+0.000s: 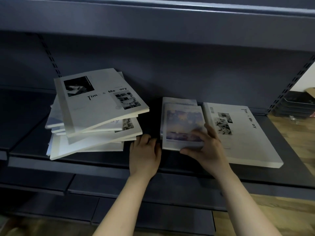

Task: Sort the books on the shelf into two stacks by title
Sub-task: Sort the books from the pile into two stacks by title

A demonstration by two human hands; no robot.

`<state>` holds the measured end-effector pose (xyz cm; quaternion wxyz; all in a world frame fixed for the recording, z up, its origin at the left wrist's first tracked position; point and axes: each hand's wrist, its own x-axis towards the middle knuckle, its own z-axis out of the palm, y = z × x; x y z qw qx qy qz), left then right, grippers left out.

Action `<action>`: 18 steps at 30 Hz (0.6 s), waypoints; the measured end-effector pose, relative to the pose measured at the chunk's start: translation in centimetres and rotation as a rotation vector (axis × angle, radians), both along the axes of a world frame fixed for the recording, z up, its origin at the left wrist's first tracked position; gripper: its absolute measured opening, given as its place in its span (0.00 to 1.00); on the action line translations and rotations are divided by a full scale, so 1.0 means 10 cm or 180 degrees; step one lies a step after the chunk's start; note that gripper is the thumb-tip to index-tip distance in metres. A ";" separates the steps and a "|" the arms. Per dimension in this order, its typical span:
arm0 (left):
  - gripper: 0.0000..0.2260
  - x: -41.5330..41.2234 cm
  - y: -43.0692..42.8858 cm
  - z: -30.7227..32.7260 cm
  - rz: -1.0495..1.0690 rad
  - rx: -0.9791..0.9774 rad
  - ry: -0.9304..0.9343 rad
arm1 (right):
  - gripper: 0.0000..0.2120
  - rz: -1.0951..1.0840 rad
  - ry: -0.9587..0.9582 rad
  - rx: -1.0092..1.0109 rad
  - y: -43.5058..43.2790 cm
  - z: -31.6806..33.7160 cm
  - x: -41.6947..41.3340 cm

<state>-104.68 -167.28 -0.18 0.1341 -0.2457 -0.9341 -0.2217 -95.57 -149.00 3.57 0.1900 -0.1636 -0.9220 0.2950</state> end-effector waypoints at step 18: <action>0.14 0.02 0.00 0.00 0.0101 0.0032 -0.0075 | 0.27 -0.0022 0.0213 0.0200 0.13 -0.03 -0.45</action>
